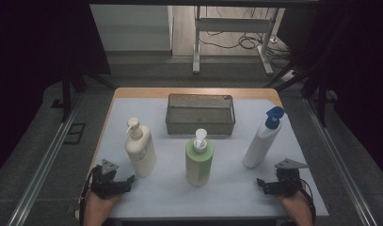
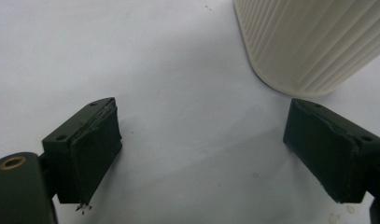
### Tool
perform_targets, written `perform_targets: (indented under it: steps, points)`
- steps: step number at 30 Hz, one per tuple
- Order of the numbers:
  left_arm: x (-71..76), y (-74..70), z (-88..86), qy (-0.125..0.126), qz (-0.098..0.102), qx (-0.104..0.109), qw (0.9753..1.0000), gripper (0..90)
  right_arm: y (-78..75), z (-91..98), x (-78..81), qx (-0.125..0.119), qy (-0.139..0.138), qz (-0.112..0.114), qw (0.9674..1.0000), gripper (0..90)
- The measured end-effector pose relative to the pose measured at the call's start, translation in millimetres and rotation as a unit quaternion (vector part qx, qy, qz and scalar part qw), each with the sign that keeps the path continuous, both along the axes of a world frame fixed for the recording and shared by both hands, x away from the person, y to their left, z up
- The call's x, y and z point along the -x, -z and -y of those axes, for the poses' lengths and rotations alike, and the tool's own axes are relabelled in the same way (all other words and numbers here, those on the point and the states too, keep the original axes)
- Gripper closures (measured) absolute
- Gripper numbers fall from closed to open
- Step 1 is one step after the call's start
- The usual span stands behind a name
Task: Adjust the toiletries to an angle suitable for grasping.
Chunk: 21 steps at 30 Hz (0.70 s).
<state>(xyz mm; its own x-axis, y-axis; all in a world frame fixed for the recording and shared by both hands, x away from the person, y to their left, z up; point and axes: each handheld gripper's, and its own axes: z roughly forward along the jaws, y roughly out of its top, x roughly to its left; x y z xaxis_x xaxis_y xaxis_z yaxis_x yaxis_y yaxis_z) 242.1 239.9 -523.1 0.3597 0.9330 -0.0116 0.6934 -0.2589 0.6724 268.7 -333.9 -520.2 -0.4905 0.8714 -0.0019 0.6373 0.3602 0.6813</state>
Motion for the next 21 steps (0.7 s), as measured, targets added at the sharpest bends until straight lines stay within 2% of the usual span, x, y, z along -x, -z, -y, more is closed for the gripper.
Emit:
perform_targets:
  steps: [21]
  points:
    - [0.1,0.0,-0.1,0.0,0.0,0.0,1.0,10.8,-0.5,-0.3,-0.3,0.001,0.001,-0.002,1.0,0.0]
